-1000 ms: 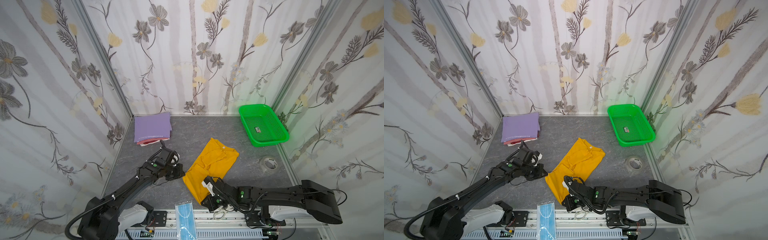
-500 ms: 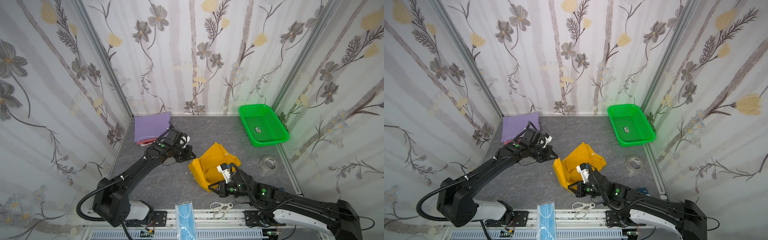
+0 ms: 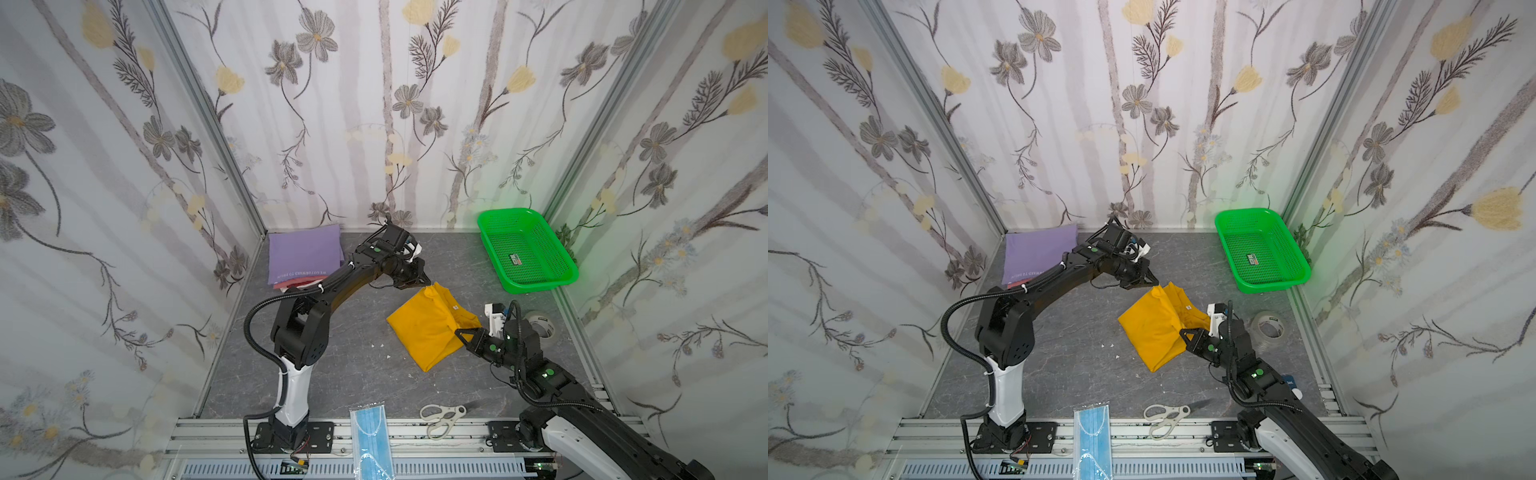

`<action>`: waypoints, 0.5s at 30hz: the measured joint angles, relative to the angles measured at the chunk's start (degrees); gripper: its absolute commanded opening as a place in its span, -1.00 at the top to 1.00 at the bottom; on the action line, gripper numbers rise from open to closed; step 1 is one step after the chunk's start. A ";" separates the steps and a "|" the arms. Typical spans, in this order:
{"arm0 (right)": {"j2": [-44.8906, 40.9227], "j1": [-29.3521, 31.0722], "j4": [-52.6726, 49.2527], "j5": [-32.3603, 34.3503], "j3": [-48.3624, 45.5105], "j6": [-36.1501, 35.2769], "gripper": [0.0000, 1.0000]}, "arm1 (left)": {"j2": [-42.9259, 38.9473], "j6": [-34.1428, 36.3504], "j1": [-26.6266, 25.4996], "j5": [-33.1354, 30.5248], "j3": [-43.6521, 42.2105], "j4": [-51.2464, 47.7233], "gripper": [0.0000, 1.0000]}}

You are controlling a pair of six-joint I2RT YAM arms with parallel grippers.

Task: Fold and stack the t-shirts
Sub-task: 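Lay the folded bundle down and open both grippers, drawing them back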

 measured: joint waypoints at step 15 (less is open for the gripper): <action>-1.88 -8.41 -3.74 3.21 -2.43 -3.67 -0.99 | 15.78 -3.50 -0.13 1.97 13.77 1.51 -0.79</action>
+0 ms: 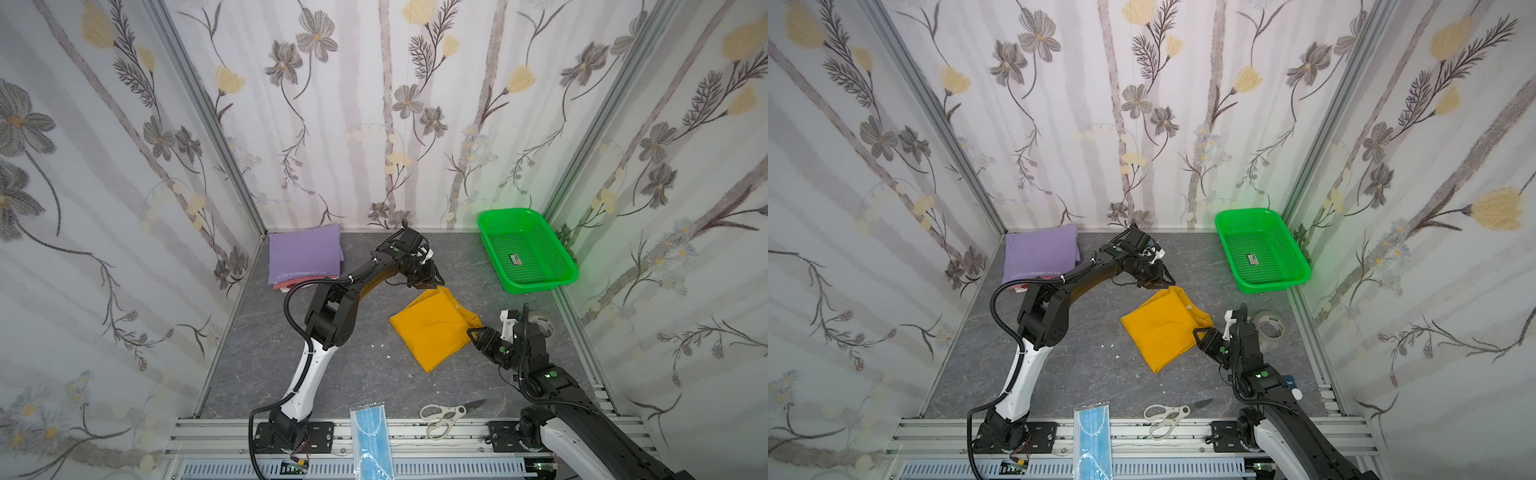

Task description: Fold and stack the t-shirts

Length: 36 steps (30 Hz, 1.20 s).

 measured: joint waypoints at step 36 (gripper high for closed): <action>57.31 7.45 -4.20 -1.27 50.21 -23.76 -0.99 | -40.02 -1.64 12.76 -6.45 -59.87 20.81 -1.00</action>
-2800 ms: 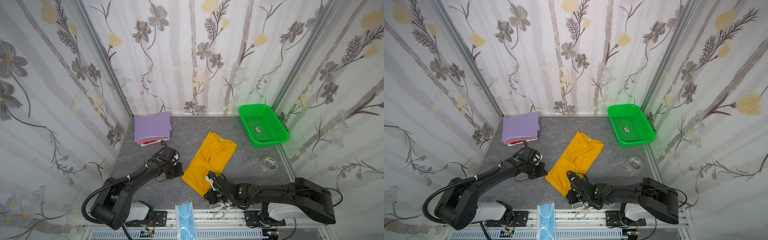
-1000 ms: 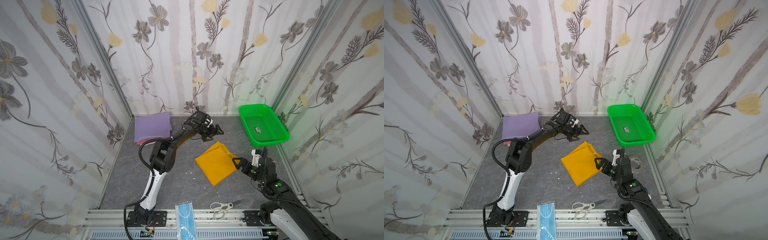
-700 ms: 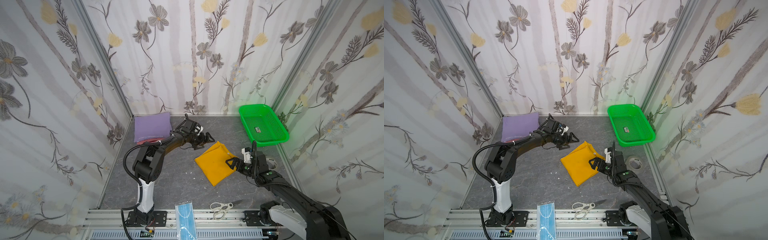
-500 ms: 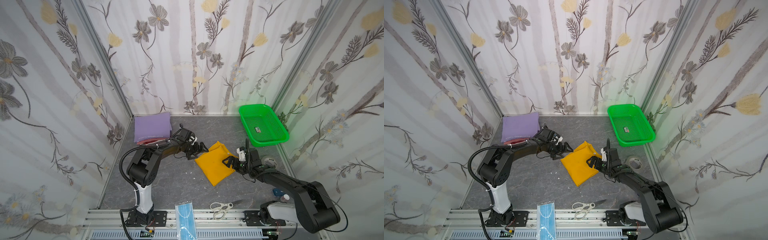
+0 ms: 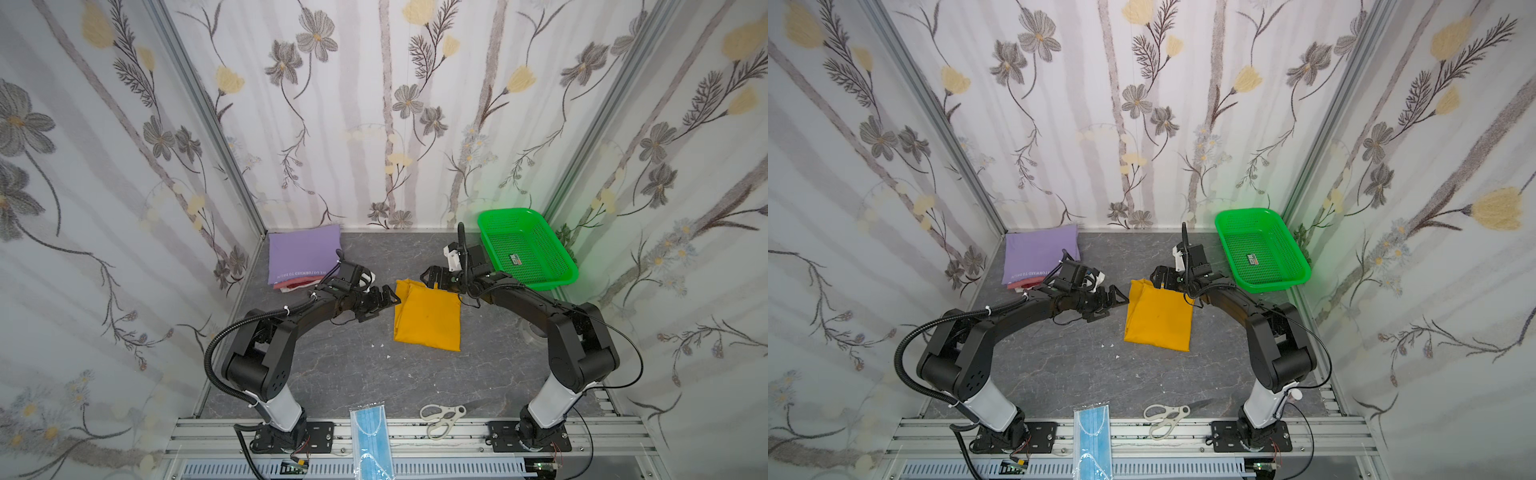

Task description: Fold and stack the t-shirts

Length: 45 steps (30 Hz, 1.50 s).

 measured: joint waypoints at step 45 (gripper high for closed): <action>-32.74 -8.55 -9.84 17.66 -29.03 2.58 -0.99 | 33.16 15.80 -9.66 -11.39 44.15 -18.64 1.00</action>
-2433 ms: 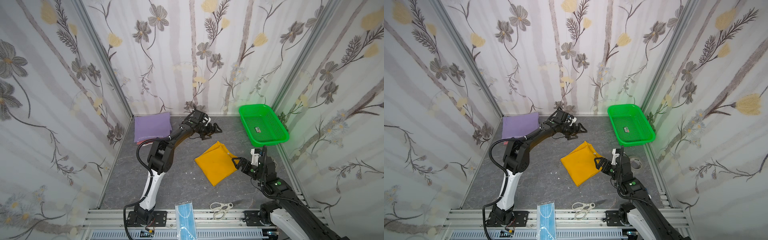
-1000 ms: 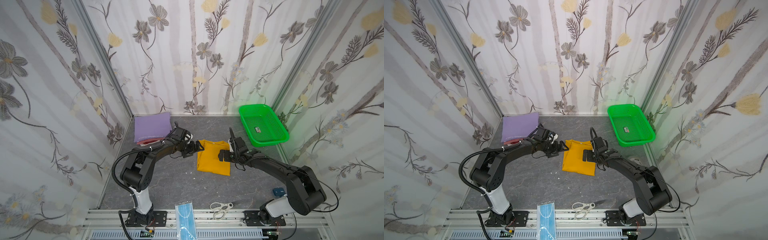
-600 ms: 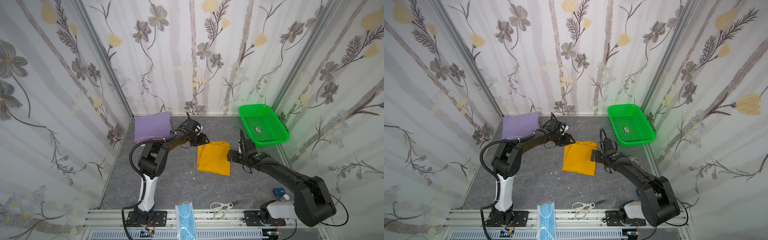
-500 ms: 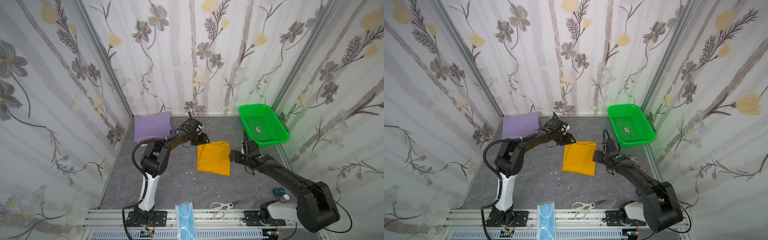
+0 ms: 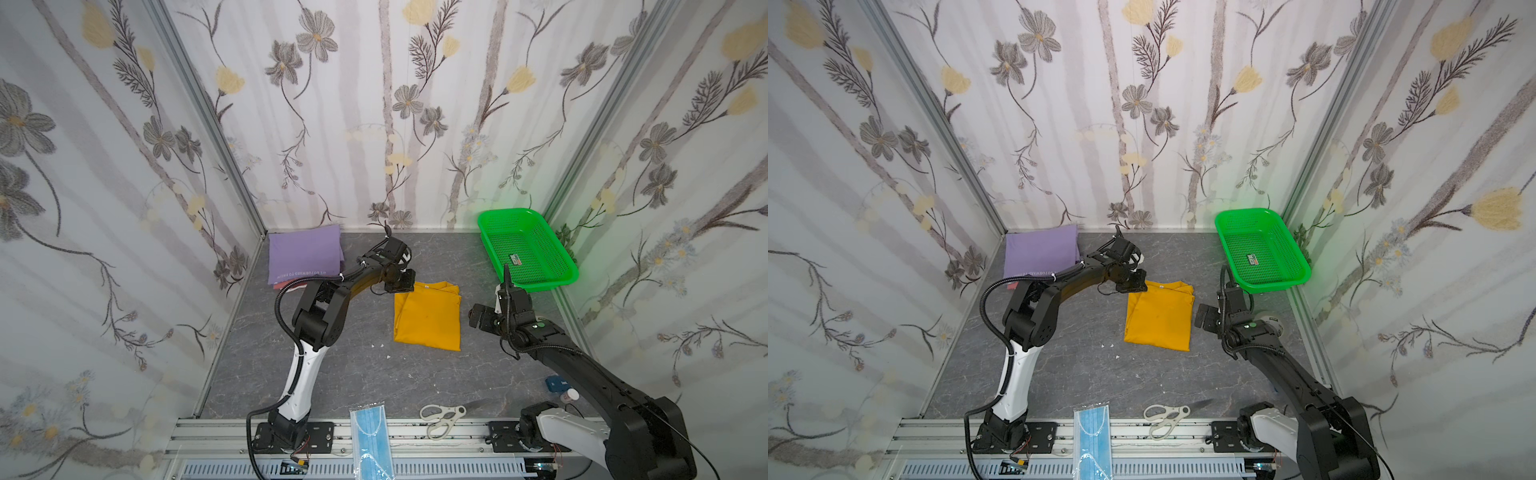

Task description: Fold and stack the t-shirts

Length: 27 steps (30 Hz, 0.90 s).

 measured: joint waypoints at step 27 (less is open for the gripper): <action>29.64 4.81 7.85 -21.42 23.63 -6.43 -0.99 | -12.74 -8.96 11.85 4.00 -23.87 16.57 -0.18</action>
